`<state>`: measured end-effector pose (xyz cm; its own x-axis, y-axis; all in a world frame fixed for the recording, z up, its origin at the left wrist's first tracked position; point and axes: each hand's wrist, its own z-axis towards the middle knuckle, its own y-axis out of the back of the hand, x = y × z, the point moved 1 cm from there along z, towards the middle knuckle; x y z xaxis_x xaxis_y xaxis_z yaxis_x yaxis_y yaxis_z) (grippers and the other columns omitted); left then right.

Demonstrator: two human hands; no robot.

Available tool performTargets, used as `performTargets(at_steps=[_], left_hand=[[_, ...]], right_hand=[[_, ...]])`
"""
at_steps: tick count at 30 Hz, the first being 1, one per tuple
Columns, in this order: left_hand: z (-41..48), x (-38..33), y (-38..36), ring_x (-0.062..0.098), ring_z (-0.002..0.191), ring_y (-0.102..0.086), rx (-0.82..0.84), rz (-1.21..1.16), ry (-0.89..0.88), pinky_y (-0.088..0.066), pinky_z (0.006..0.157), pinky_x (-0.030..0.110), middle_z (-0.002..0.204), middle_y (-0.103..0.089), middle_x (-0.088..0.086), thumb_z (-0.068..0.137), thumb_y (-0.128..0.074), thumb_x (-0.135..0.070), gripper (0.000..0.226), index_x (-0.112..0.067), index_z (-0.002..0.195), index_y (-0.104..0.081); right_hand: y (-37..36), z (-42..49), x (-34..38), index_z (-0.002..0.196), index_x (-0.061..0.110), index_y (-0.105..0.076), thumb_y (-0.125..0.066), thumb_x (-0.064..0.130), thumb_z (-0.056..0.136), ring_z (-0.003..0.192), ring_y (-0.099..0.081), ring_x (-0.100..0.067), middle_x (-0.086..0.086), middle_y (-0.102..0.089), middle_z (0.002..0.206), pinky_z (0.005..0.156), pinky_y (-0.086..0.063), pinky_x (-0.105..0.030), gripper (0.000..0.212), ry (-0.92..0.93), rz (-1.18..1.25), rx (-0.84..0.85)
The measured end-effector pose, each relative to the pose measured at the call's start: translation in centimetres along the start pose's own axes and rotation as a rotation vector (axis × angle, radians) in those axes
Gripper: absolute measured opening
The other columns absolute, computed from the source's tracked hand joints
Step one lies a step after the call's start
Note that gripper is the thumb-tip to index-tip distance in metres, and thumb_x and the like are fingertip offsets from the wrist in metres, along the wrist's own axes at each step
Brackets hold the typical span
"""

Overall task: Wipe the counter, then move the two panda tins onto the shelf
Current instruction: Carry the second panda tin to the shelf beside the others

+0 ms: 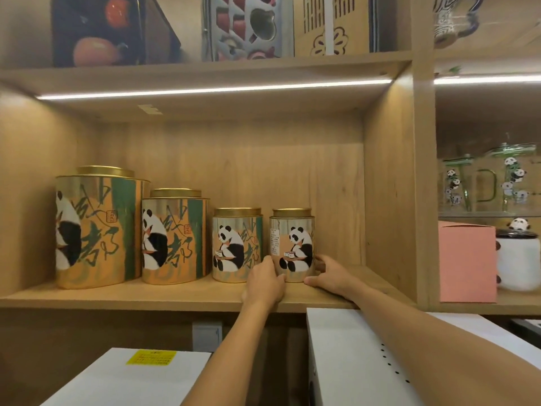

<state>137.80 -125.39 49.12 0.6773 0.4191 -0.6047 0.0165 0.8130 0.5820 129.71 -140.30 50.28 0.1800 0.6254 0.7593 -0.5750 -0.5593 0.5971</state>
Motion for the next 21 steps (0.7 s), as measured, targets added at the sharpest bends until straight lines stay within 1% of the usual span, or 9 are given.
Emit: performTargets(at_steps=[3, 5, 8, 12, 16, 19, 21], left_hand=[[-0.16, -0.11, 0.11, 0.021, 0.107, -0.062, 0.008, 0.012, -0.007, -0.054, 0.093, 0.037, 0.116, -0.065, 0.007, 0.093, -0.065, -0.021, 0.025, -0.013, 0.116, -0.058], [-0.13, -0.17, 0.12, 0.022, 0.108, -0.061, -0.009, -0.014, -0.01, -0.054, 0.094, 0.038, 0.116, -0.064, 0.007, 0.092, -0.066, -0.02, 0.027, -0.013, 0.116, -0.055], [-0.02, -0.12, 0.14, 0.022, 0.106, -0.061, -0.018, -0.037, -0.018, -0.055, 0.092, 0.038, 0.116, -0.063, 0.006, 0.09, -0.068, -0.02, 0.032, -0.015, 0.117, -0.051], [0.1, 0.04, 0.09, 0.024, 0.106, -0.061, 0.023, 0.002, -0.022, -0.053, 0.089, 0.037, 0.116, -0.064, 0.007, 0.092, -0.065, -0.025, 0.032, -0.013, 0.12, -0.052], [0.22, 0.03, 0.05, 0.022, 0.101, -0.059, 0.014, 0.007, -0.026, -0.053, 0.087, 0.037, 0.113, -0.062, 0.006, 0.092, -0.064, -0.021, 0.026, -0.015, 0.114, -0.051], [0.27, 0.07, -0.01, 0.018, 0.095, -0.054, -0.002, 0.005, -0.033, -0.052, 0.086, 0.036, 0.112, -0.058, 0.005, 0.09, -0.065, -0.017, 0.027, -0.017, 0.111, -0.049], [0.27, 0.12, -0.05, 0.016, 0.093, -0.053, 0.01, 0.009, -0.031, -0.051, 0.085, 0.034, 0.111, -0.06, 0.004, 0.09, -0.065, -0.015, 0.026, -0.017, 0.111, -0.05]], right_hand=[[0.16, -0.03, -0.1, 0.149, 0.013, -0.03, -0.079, 0.015, 0.08, 0.137, -0.043, -0.029, -0.011, -0.043, 0.15, 0.107, -0.041, -0.038, 0.084, -0.017, 0.026, -0.021], [0.11, 0.0, 0.02, 0.151, 0.014, -0.027, -0.078, 0.016, 0.081, 0.138, -0.04, -0.029, -0.011, -0.04, 0.153, 0.108, -0.04, -0.04, 0.087, -0.02, 0.014, -0.016], [0.05, 0.0, 0.17, 0.153, 0.015, -0.024, -0.076, 0.019, 0.082, 0.14, -0.038, -0.03, -0.011, -0.037, 0.155, 0.11, -0.038, -0.041, 0.088, -0.028, -0.017, -0.001], [0.23, -0.03, 0.03, 0.15, 0.015, -0.027, -0.077, 0.021, 0.082, 0.136, -0.042, -0.03, -0.012, -0.041, 0.151, 0.107, -0.042, -0.042, 0.084, -0.055, -0.009, 0.003], [0.29, 0.1, 0.01, 0.149, 0.015, -0.025, -0.077, 0.02, 0.082, 0.134, -0.043, -0.031, -0.013, -0.041, 0.15, 0.106, -0.042, -0.041, 0.085, -0.068, 0.004, 0.0], [0.2, 0.14, 0.03, 0.151, 0.015, -0.021, -0.076, 0.017, 0.083, 0.135, -0.043, -0.03, -0.013, -0.041, 0.15, 0.108, -0.042, -0.041, 0.087, -0.065, 0.023, 0.011], [0.19, 0.13, 0.03, 0.151, 0.015, -0.022, -0.075, 0.017, 0.083, 0.134, -0.044, -0.03, -0.013, -0.042, 0.149, 0.108, -0.042, -0.041, 0.086, -0.061, 0.019, 0.015]])
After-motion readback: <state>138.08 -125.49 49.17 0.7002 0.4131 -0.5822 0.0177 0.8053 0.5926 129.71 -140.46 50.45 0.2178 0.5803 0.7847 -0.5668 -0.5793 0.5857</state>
